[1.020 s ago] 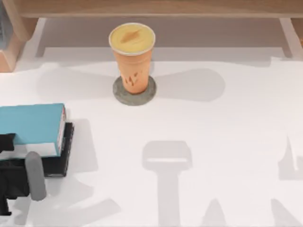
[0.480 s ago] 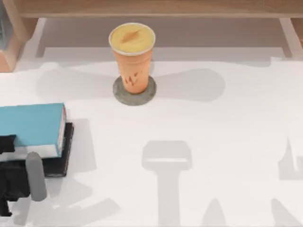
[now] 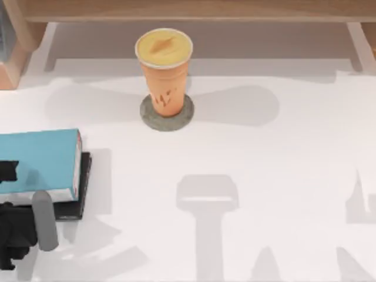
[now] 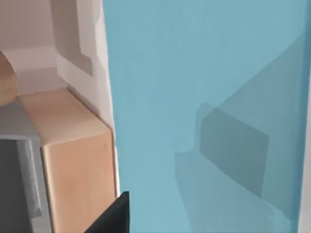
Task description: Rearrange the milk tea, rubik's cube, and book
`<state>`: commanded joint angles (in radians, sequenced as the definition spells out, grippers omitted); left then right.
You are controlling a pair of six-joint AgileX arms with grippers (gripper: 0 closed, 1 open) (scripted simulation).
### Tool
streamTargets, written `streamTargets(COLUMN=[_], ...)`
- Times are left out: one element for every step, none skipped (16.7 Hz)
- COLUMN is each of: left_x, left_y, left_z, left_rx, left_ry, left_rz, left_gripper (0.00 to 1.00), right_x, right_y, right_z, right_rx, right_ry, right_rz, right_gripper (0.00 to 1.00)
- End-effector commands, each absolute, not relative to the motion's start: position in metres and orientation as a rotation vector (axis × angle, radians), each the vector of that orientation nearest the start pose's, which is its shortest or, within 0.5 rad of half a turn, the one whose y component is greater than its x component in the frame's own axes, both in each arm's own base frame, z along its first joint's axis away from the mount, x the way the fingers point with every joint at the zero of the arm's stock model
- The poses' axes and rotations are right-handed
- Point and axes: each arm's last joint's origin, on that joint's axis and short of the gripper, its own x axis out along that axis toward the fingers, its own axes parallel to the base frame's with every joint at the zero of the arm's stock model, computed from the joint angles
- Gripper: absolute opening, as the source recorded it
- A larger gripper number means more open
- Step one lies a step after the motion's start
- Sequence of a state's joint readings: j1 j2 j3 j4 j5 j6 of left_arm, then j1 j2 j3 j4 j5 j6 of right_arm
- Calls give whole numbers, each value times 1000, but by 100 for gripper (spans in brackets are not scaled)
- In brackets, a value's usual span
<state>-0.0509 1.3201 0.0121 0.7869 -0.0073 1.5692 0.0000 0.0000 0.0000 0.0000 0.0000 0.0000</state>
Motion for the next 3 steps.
streamTargets(left_x=[167, 167, 167], left_y=[-9, -9, -9], left_z=[85, 85, 85], left_rx=[1535, 1535, 1535], left_ry=[382, 382, 382], left_rz=[-436, -436, -436], left_gripper=[100, 100, 100], right_x=[106, 106, 106], right_y=[-1, -1, -1], right_z=[160, 160, 160], right_rx=[0, 0, 0], right_ry=[0, 0, 0], right_rz=[0, 0, 0], right_gripper=[100, 100, 100])
